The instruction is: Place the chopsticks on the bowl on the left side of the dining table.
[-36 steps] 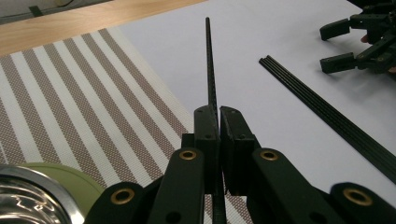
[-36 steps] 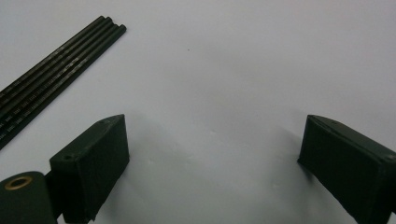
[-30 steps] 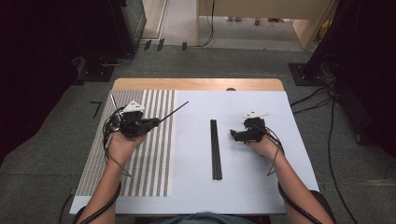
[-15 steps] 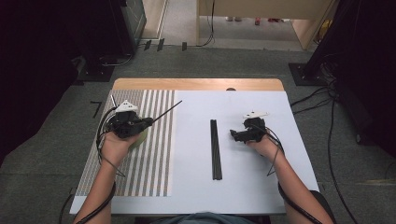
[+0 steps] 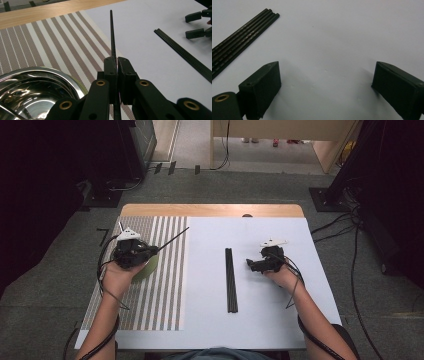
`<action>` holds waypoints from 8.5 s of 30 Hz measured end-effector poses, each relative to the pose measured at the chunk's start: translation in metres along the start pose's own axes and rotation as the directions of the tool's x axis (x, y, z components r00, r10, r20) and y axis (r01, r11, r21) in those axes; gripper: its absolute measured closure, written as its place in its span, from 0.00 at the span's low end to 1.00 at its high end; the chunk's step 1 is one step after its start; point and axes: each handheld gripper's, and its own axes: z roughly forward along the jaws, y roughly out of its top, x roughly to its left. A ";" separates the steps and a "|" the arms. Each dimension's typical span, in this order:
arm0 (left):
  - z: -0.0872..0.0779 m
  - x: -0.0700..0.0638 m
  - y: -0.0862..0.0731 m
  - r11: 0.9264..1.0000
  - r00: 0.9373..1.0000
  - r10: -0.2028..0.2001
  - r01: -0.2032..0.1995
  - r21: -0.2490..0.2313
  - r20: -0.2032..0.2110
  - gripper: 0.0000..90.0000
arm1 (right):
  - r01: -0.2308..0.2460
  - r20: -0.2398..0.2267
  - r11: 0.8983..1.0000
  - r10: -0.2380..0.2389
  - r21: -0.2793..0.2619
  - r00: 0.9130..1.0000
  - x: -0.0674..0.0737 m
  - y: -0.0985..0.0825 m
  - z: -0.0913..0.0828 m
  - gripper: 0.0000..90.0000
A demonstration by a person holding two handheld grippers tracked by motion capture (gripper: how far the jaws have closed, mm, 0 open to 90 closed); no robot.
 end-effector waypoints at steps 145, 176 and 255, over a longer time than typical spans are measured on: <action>-0.022 0.053 -0.026 0.993 0.980 -0.119 0.113 -0.044 -0.161 0.41 | 0.002 0.000 1.000 -0.002 0.000 1.000 0.000 0.000 0.000 0.09; -0.009 0.007 -0.002 0.999 0.993 -0.024 0.022 -0.023 -0.118 0.49 | 0.001 0.000 1.000 -0.001 0.001 1.000 0.000 0.000 0.000 0.08; 0.037 -0.074 0.013 0.996 0.996 0.084 -0.084 -0.022 -0.027 0.63 | 0.005 0.000 1.000 -0.005 -0.004 1.000 0.000 0.000 0.000 0.08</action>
